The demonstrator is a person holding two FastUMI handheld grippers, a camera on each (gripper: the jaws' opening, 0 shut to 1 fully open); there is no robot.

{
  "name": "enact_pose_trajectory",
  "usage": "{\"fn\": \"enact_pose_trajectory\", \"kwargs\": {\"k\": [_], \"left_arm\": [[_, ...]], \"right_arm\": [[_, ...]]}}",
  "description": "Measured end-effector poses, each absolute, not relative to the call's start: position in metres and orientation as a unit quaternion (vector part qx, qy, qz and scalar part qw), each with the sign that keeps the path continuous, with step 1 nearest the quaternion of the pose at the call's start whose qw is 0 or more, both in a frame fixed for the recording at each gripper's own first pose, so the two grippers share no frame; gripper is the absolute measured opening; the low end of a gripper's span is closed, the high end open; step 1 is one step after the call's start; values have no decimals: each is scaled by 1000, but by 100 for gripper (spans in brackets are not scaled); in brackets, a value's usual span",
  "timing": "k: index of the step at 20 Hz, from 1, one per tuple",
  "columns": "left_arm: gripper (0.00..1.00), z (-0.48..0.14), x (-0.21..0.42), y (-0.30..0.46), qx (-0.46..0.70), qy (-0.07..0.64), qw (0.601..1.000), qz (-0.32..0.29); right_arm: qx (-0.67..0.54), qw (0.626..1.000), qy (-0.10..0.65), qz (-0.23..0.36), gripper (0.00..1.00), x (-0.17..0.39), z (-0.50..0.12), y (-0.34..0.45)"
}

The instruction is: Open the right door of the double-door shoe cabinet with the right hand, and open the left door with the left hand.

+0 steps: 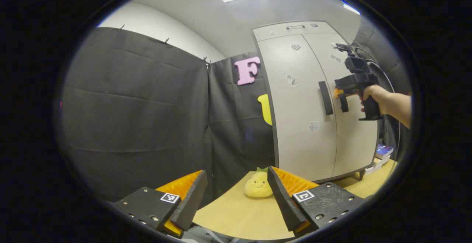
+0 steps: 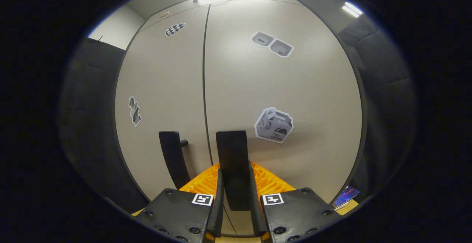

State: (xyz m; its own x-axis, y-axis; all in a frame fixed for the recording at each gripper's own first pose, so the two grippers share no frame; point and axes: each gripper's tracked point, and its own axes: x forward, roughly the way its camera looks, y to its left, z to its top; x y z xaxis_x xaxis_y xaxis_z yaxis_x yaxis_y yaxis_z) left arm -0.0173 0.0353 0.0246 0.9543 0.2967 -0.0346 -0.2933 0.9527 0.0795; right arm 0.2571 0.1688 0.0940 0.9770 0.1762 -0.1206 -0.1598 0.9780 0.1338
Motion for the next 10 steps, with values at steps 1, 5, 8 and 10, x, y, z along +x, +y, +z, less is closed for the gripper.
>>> {"fn": "enact_pose_trajectory", "kwargs": {"k": [1,5,8,10], "left_arm": [[96,31,-19,37,37,14,987,155],[95,37,-19,39,32,7,987,159],[96,43,-20,40,37,0,986,166],[96,47,-23,38,35,-5,986,162]], "right_arm": [[52,992,68,88,27,256,94,170],[48,990,88,104,15,253,92,171],[50,988,86,118,15,245,95,169],[54,986,88,131,15,242,96,170]]}}
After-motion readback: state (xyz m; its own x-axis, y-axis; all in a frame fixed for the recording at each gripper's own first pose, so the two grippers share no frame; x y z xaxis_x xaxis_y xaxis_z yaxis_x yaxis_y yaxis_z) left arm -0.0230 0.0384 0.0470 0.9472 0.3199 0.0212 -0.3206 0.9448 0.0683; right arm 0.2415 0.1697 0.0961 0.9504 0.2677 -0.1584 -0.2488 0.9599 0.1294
